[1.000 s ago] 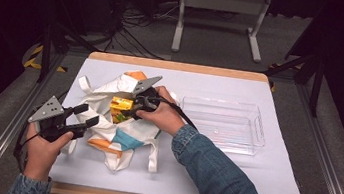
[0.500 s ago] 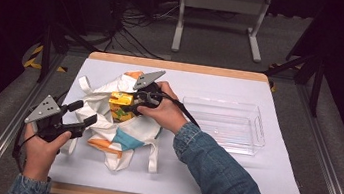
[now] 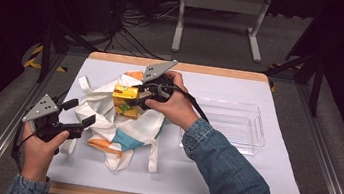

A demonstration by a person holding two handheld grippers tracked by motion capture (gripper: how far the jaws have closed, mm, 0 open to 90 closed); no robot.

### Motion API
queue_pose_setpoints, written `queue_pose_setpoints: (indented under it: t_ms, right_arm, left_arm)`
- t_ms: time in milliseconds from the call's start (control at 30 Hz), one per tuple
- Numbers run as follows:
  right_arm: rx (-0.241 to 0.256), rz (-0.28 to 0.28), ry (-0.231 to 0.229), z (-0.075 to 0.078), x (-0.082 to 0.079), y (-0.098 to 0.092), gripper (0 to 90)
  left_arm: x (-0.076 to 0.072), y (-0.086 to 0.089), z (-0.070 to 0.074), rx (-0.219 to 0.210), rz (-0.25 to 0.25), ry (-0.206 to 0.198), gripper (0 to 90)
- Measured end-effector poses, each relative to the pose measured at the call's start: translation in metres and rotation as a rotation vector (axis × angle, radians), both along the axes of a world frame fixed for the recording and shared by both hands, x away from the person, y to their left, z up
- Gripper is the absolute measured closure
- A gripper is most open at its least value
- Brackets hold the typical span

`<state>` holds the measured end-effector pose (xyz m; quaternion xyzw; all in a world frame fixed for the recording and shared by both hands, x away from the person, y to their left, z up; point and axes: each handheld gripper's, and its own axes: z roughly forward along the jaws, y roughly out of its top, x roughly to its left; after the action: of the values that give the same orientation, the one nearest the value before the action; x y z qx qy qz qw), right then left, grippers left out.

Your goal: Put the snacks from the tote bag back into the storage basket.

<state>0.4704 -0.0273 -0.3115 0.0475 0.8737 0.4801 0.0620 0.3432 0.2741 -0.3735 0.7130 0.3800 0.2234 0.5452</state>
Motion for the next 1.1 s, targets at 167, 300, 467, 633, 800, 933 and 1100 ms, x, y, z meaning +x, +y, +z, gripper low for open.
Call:
queue_pose_setpoints:
  t_ms: [167,300,467,633,800,933,1100]
  right_arm:
    - [0.000,0.012,-0.014,0.009,-0.005,-0.010,51.7]
    - [0.025,0.014,-0.013,0.020,-0.008,-0.022,51.7]
    - [0.037,0.006,-0.026,0.030,-0.012,-0.037,51.7]
    - [0.031,0.001,-0.028,0.037,-0.015,-0.050,51.7]
    - [0.035,-0.006,-0.039,0.046,-0.020,-0.068,51.7]
    - [0.036,-0.012,-0.039,0.048,-0.021,-0.076,51.6]
    - [0.048,-0.029,-0.040,0.052,-0.024,-0.093,51.6]
  left_arm:
    - [0.000,-0.001,0.000,-0.001,-0.003,0.000,11.4]
    - [0.001,0.000,0.000,-0.001,-0.003,0.004,9.4]
    - [0.001,0.000,-0.001,0.002,-0.001,0.010,7.0]
    - [0.001,0.000,-0.001,0.005,0.021,0.018,2.5]
    - [0.001,0.000,-0.002,0.026,-0.035,0.012,0.3]
    - [0.001,0.001,-0.002,0.021,-0.037,0.015,0.5]
    - [-0.001,0.001,-0.001,0.017,-0.030,0.008,0.3]
